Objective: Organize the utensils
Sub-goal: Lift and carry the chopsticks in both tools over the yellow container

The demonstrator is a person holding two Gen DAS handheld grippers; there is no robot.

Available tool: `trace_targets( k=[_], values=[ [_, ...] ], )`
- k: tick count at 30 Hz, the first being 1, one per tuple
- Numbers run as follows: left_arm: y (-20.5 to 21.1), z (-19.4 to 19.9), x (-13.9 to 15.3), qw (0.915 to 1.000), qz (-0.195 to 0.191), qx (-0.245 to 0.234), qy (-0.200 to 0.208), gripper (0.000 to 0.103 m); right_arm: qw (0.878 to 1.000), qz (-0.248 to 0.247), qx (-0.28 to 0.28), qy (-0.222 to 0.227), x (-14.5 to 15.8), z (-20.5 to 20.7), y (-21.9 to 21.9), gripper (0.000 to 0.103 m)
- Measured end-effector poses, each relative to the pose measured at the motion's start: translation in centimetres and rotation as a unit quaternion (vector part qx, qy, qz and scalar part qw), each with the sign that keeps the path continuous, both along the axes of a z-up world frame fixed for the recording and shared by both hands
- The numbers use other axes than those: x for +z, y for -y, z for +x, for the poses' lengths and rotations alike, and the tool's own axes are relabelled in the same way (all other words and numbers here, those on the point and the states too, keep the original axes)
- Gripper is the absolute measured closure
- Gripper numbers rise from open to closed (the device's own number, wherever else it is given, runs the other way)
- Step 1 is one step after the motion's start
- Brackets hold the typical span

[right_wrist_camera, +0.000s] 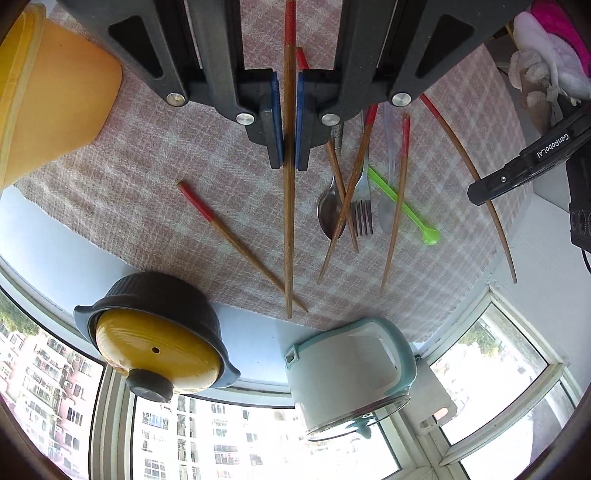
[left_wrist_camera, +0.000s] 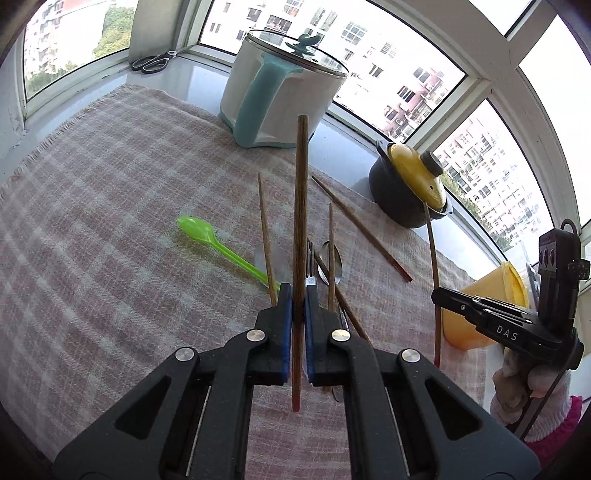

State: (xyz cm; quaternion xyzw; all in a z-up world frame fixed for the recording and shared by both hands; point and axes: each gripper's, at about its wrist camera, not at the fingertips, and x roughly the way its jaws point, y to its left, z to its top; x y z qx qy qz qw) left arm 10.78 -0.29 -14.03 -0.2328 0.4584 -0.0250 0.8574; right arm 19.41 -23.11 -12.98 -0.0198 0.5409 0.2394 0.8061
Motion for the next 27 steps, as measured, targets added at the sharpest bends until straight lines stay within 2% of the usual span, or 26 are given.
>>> trace_targets(
  k=[6, 15, 21, 27],
  values=[
    [2.1, -0.6, 2.0, 0.9994, 0.018, -0.013, 0.028, 0.099, 0.999, 0.014, -0.015, 0.033, 2.3, -2.2, 2.4, 0.099],
    [4.8, -1.2, 5.7, 0.9972, 0.000, -0.035, 0.066, 0.099, 0.995, 0.044, -0.045, 0.081, 6.7, -4.7, 7.0, 0.099],
    [8.1, -0.2, 9.1, 0.9918, -0.019, -0.067, 0.107, 0.099, 0.988, 0.061, -0.077, 0.122, 9.8, -6.0, 10.9, 0.099],
    [12.8, 1.3, 11.8, 0.9835, -0.036, -0.106, 0.142, 0.099, 0.980, 0.055, -0.111, 0.155, 12.4, -6.0, 15.0, 0.099]
  ],
)
